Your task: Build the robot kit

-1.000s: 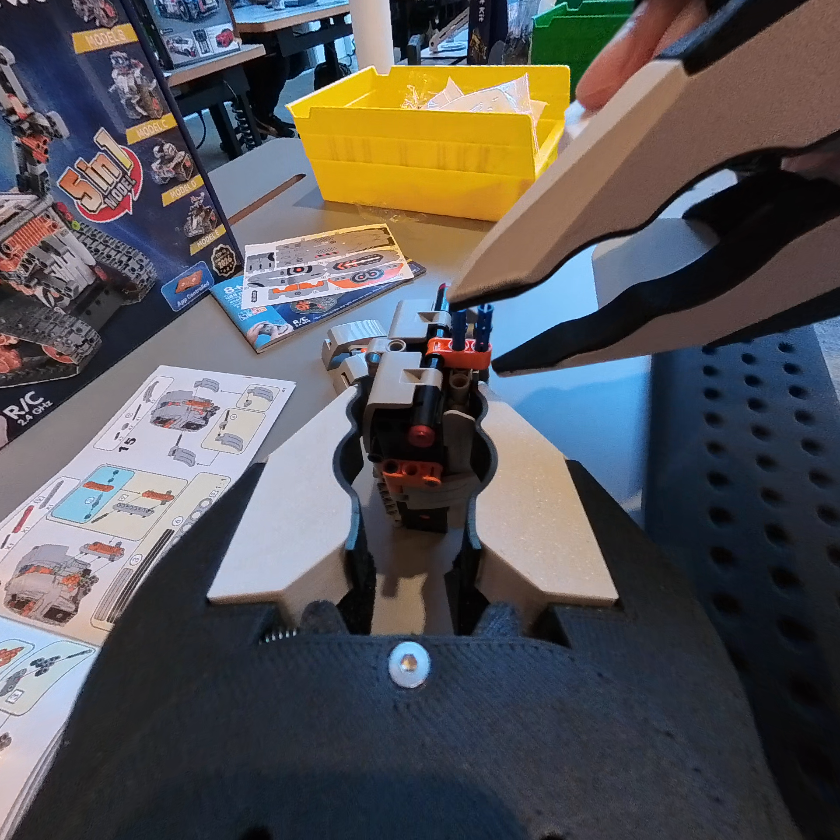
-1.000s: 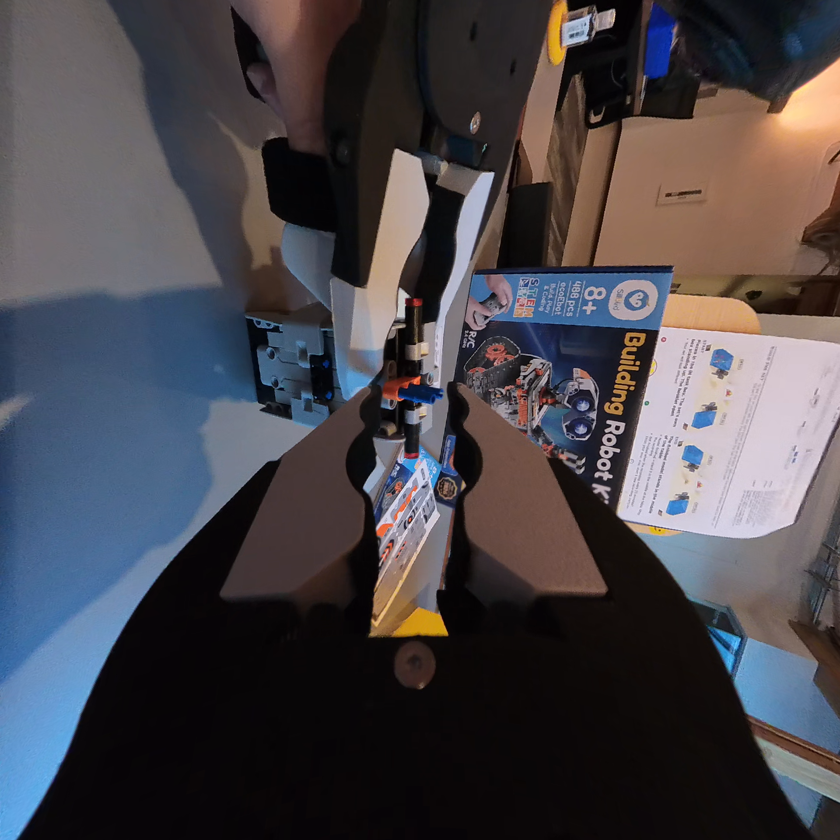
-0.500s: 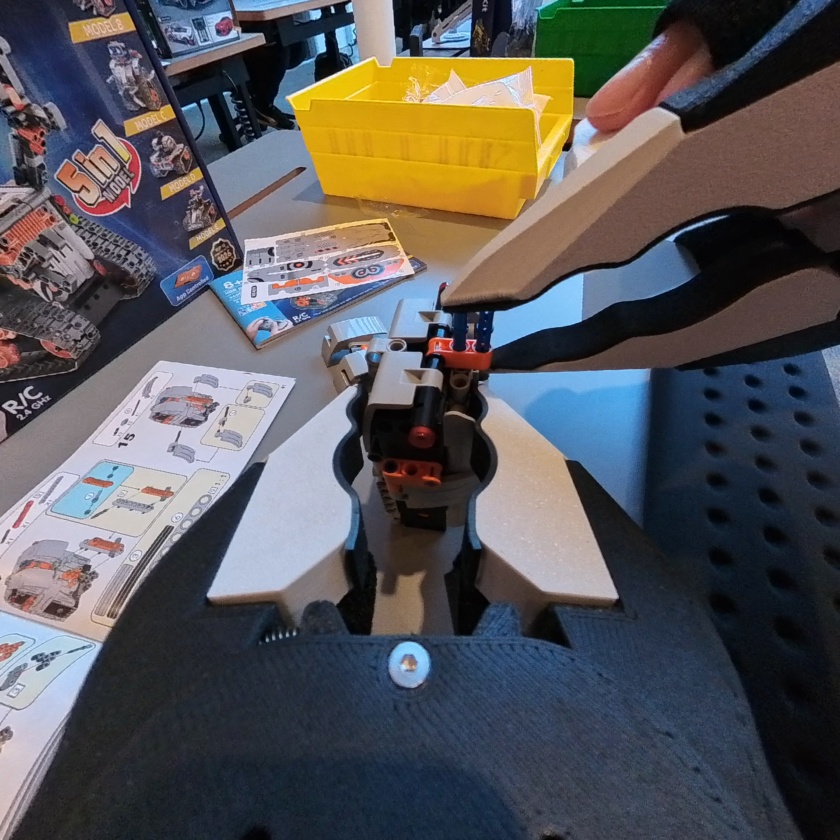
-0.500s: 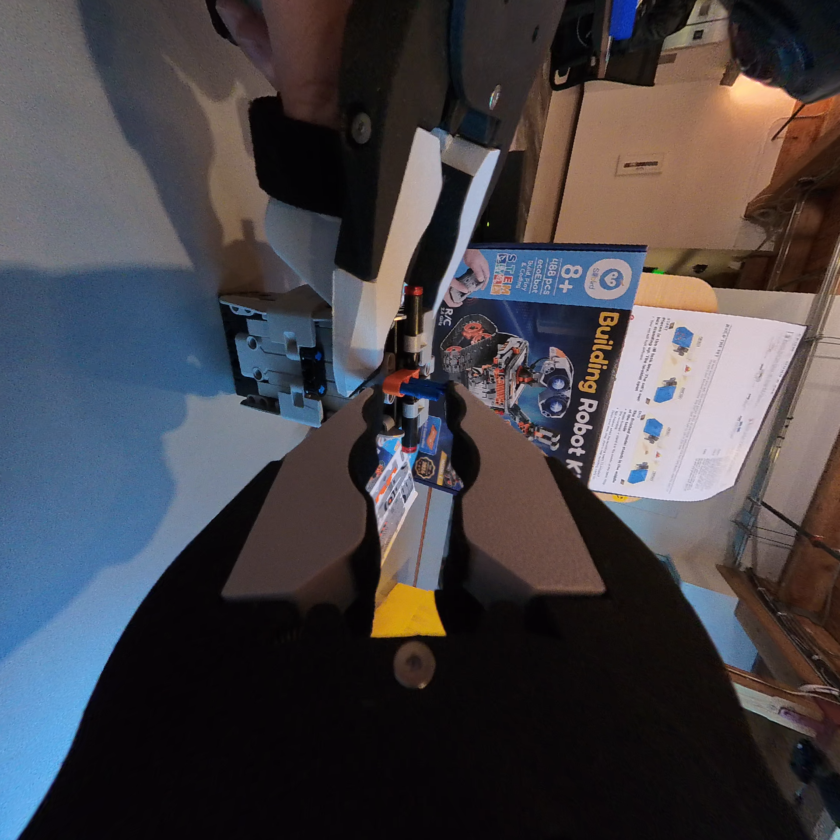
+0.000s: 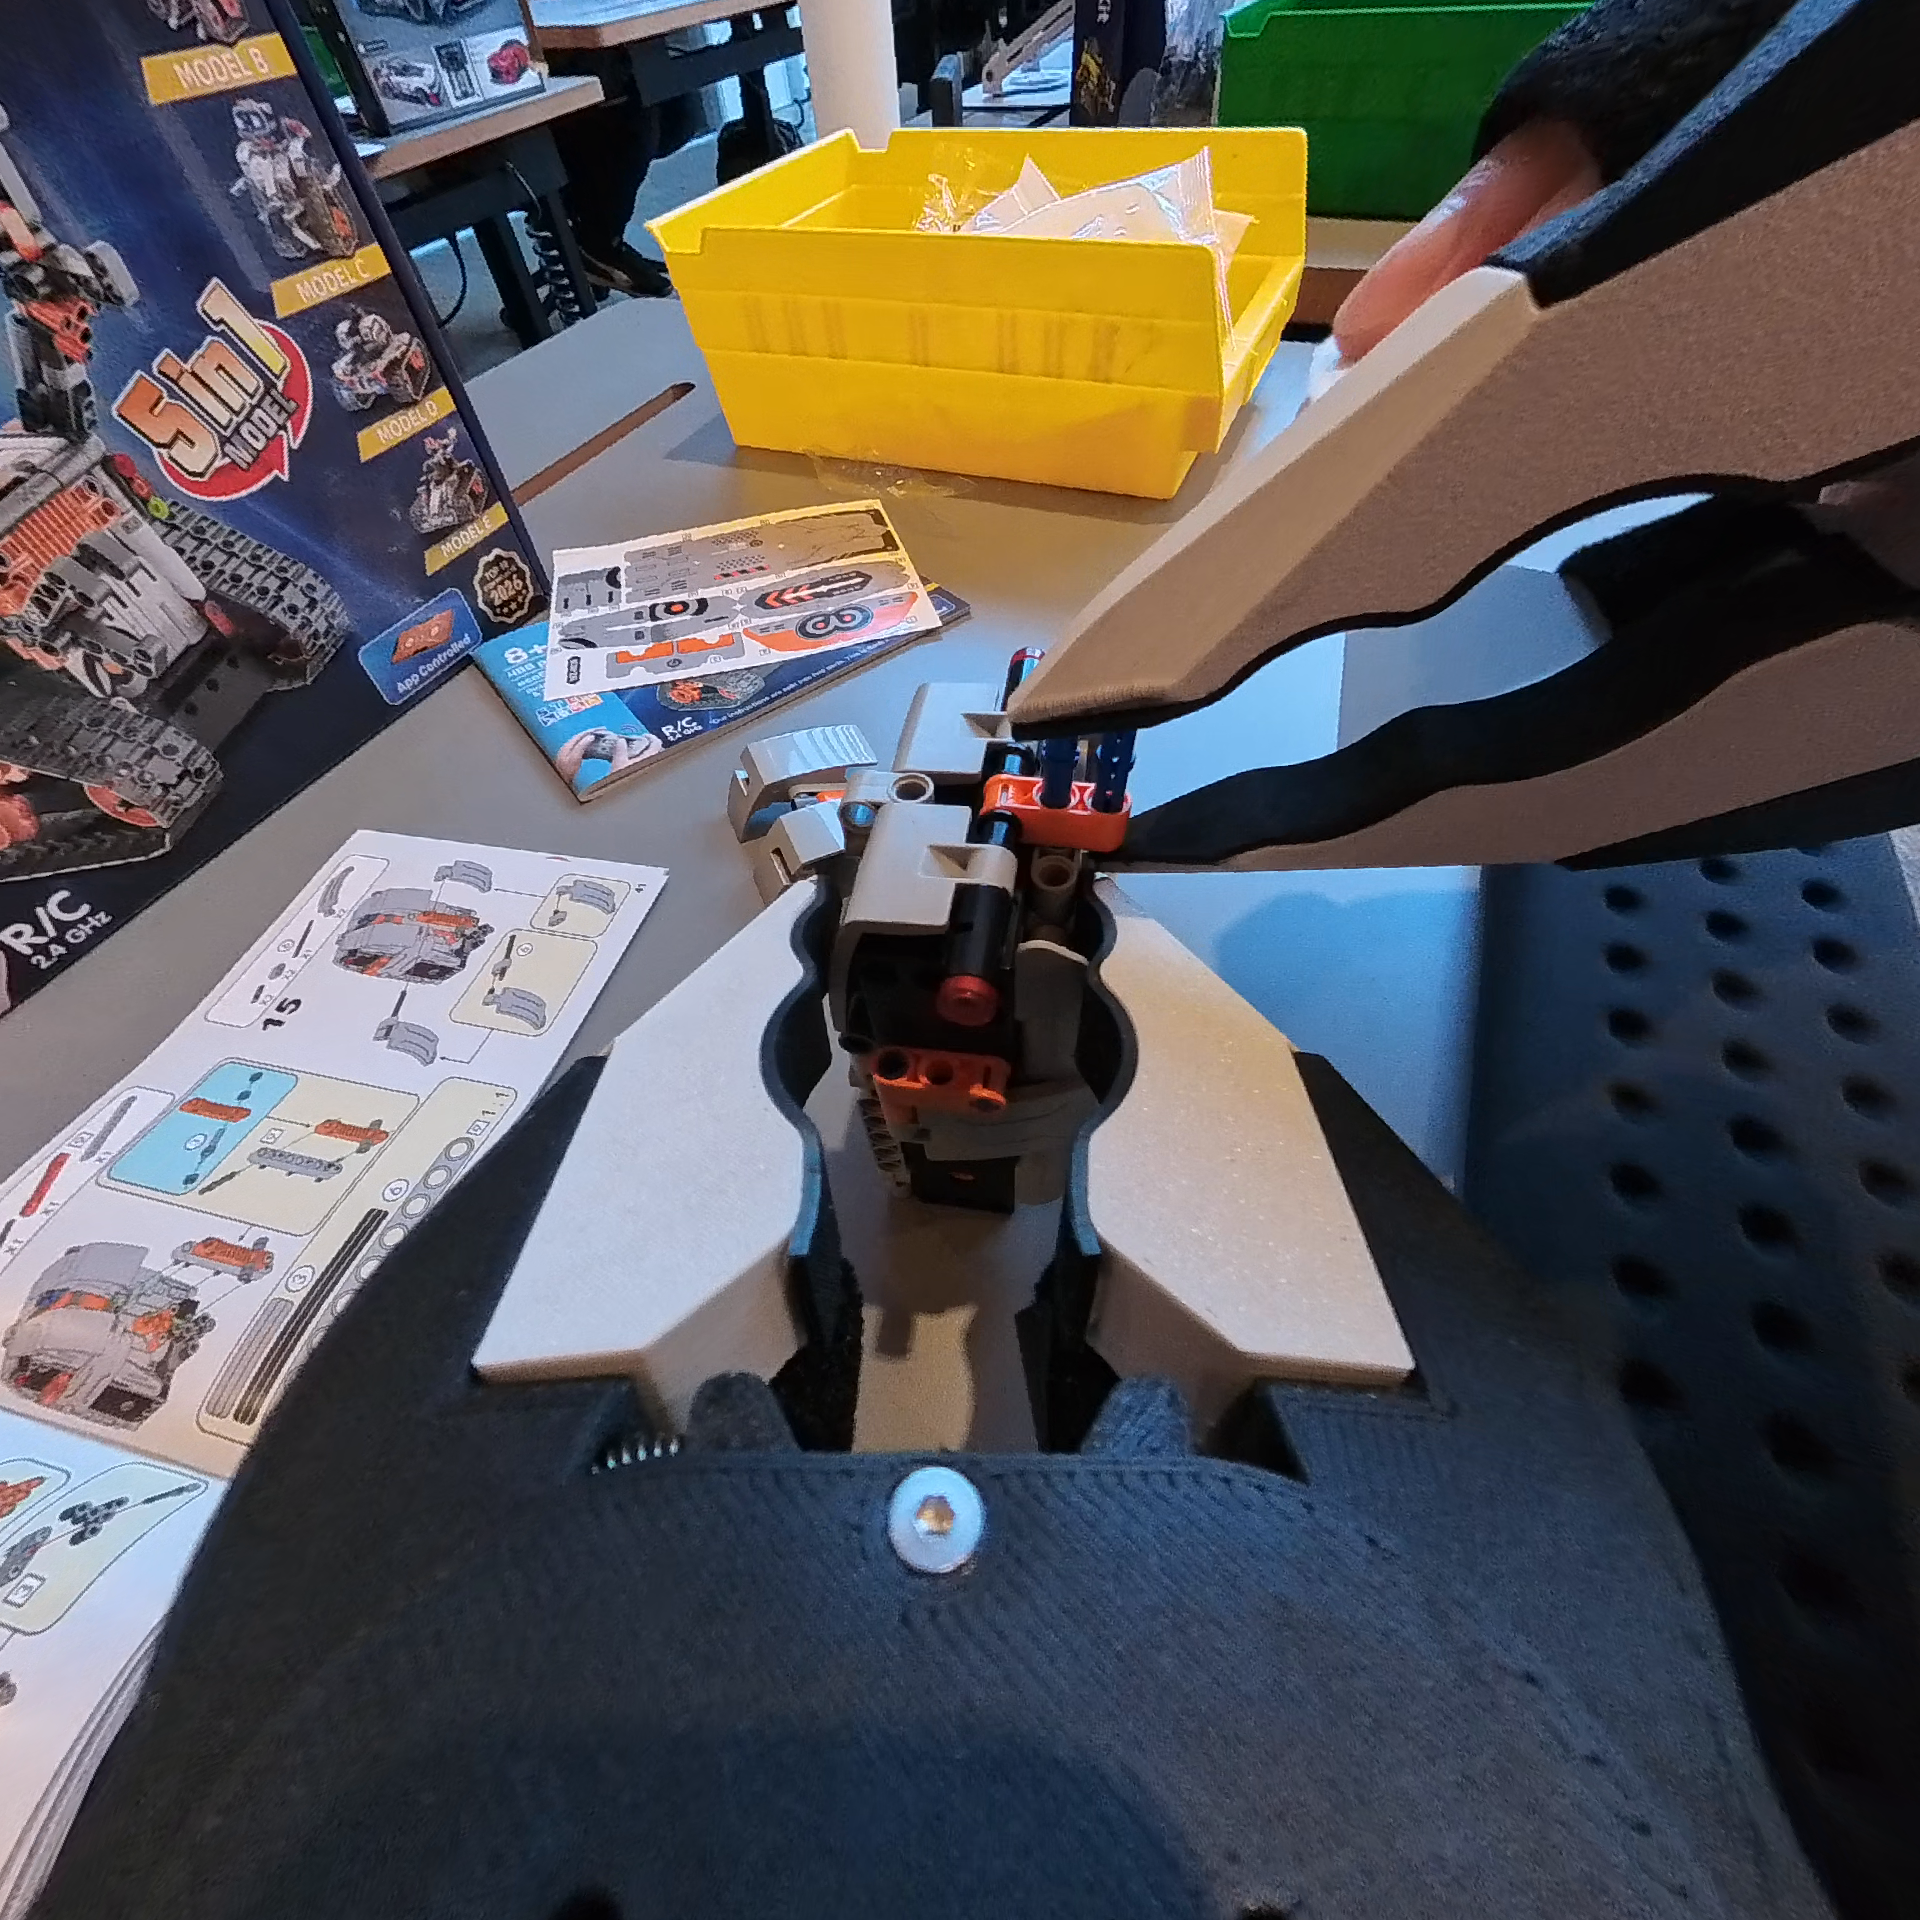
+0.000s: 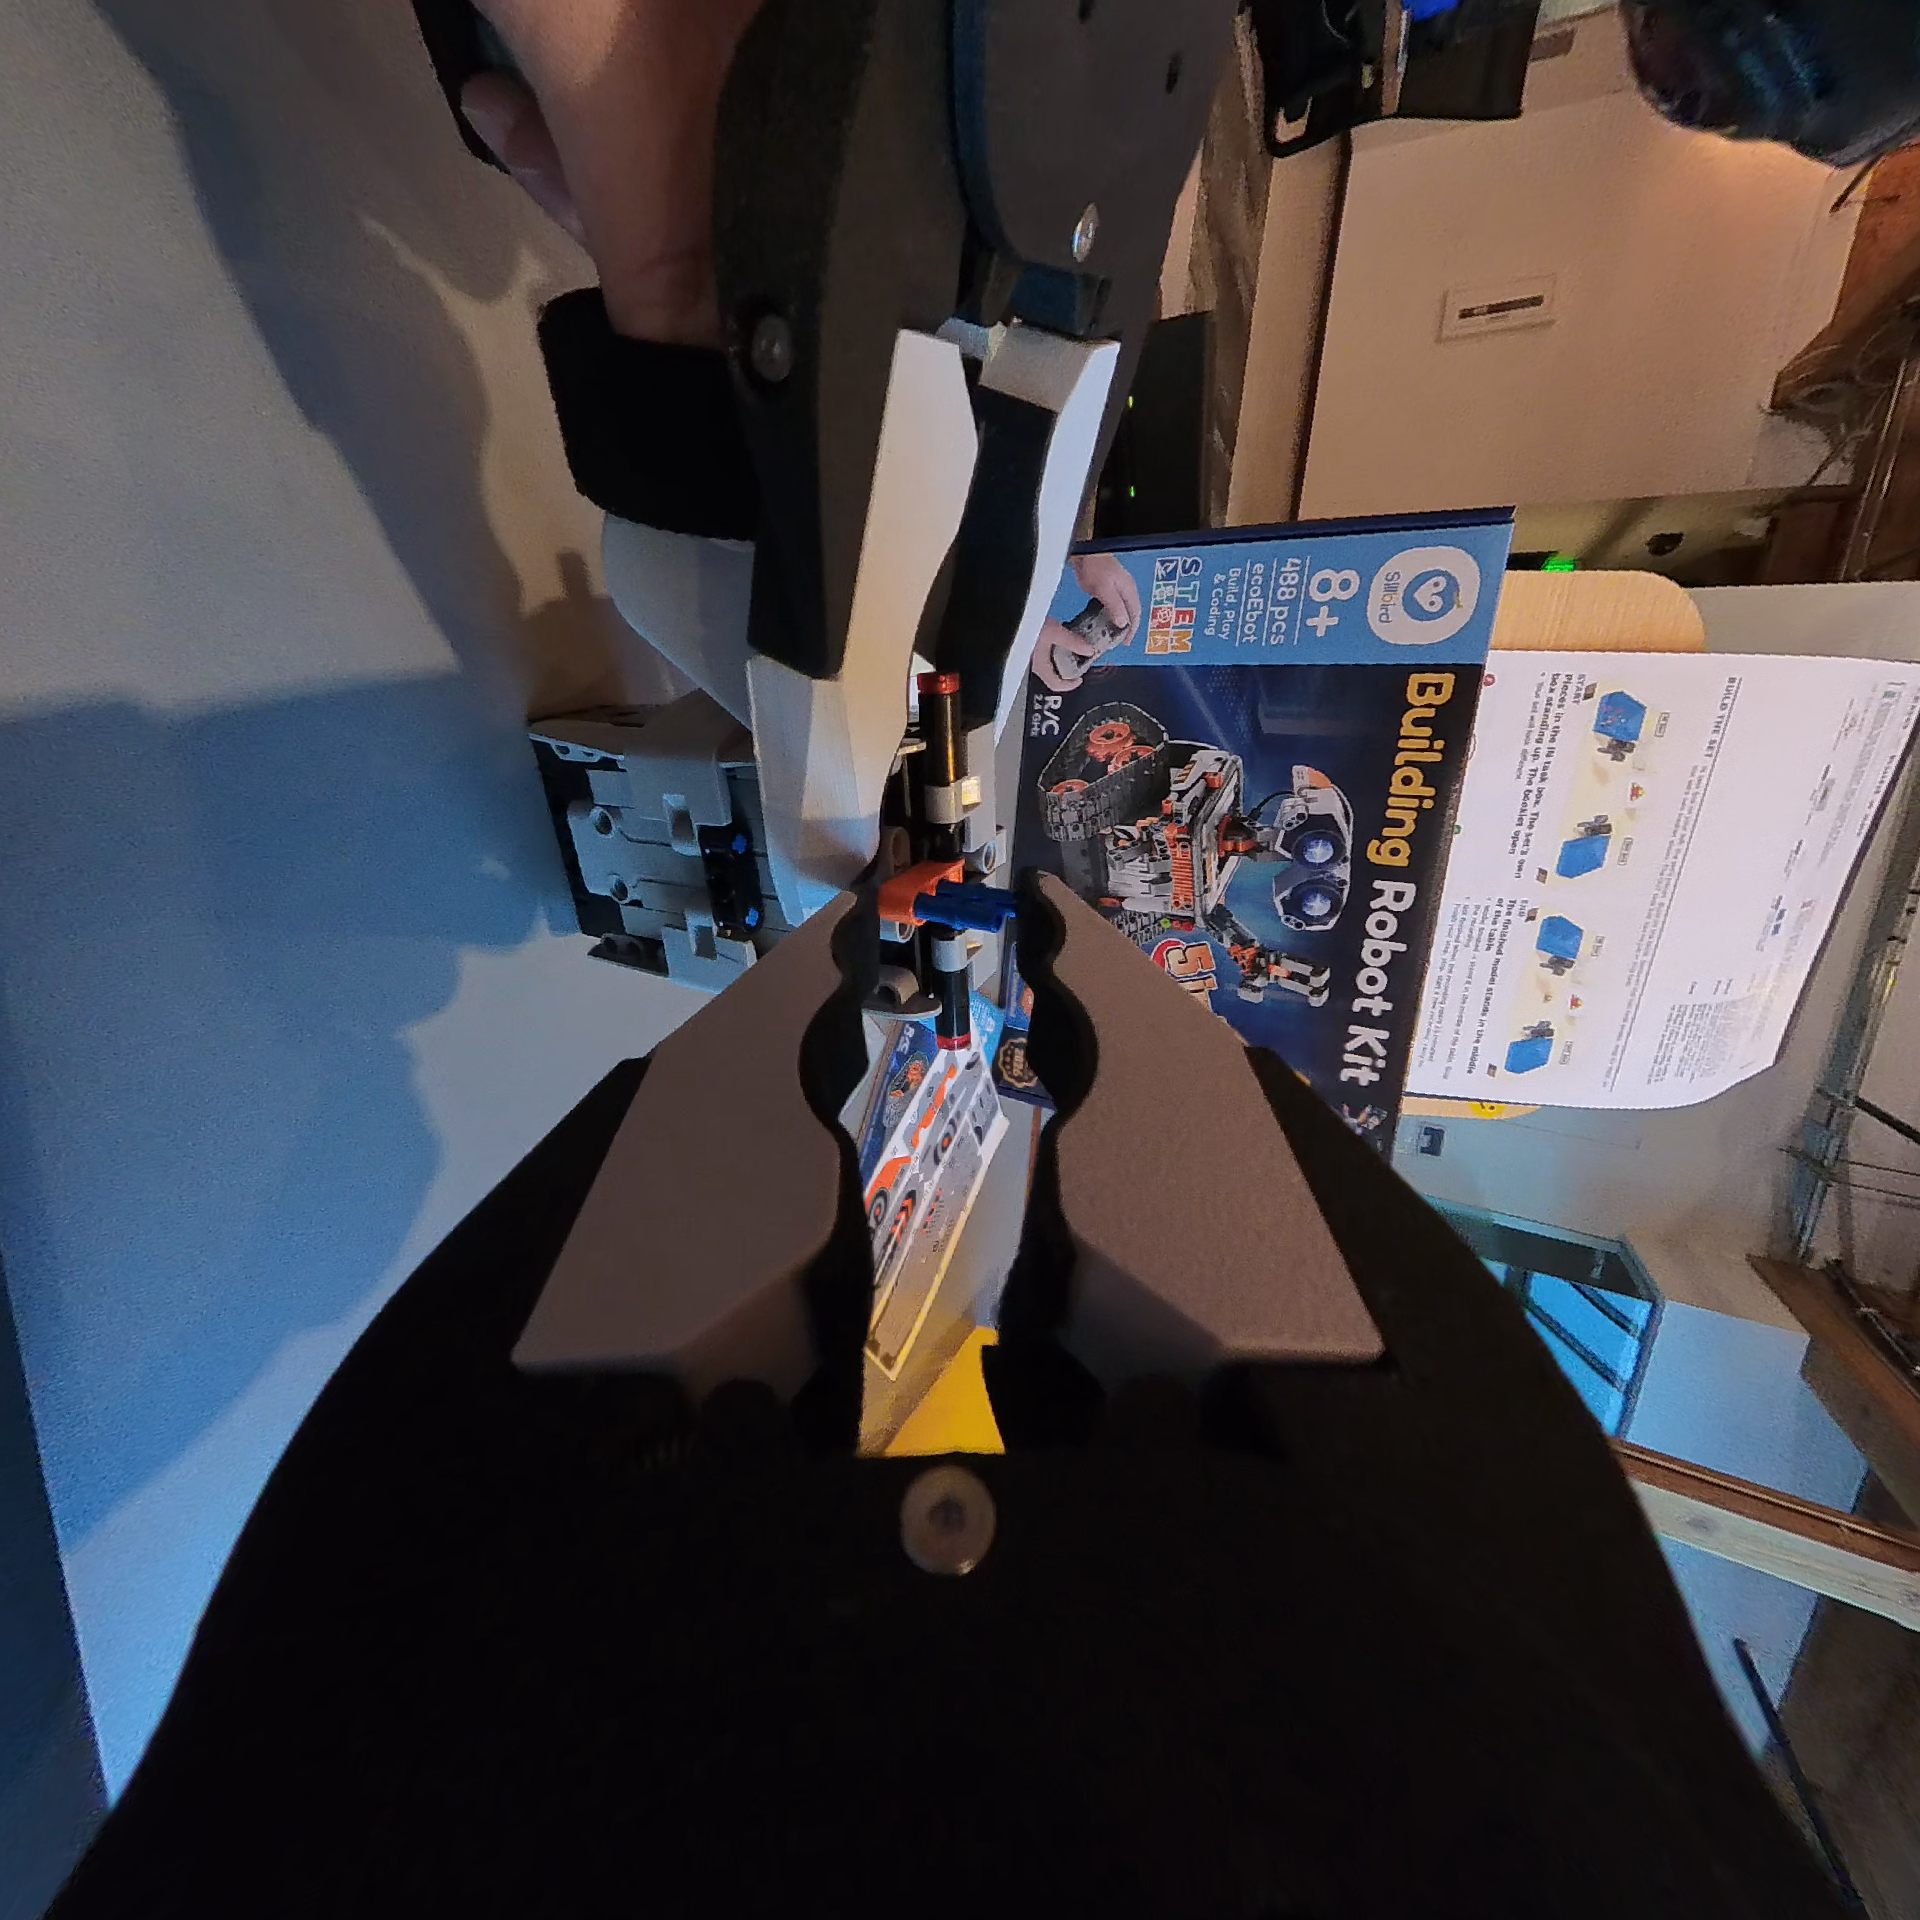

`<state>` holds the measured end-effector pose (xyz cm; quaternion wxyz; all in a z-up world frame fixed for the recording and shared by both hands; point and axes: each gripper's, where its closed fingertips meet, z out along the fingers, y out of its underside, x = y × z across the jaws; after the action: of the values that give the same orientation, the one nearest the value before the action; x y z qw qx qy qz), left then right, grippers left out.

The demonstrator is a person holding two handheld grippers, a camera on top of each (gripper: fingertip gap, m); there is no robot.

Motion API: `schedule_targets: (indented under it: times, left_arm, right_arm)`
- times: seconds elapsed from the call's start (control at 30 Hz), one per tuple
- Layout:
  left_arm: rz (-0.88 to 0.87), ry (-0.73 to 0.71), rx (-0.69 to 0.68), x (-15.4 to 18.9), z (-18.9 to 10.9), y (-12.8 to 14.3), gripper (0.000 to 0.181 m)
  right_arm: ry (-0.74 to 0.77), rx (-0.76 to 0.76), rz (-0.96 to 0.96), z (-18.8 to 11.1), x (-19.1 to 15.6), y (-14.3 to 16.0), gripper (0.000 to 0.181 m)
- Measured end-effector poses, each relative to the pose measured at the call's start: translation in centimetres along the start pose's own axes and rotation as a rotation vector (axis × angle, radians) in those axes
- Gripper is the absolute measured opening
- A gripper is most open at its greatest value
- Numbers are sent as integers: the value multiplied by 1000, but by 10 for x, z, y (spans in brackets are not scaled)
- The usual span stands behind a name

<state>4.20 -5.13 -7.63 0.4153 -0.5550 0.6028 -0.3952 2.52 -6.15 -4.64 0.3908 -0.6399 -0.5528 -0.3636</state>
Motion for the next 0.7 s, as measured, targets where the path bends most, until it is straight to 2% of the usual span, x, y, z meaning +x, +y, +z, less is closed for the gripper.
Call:
schedule_targets:
  times: [0.7]
  left_arm:
    - [-2, -8, -6, 0, 0, 0, 44]
  right_arm:
    - [13, 19, 80, 1, -2, 1, 25]
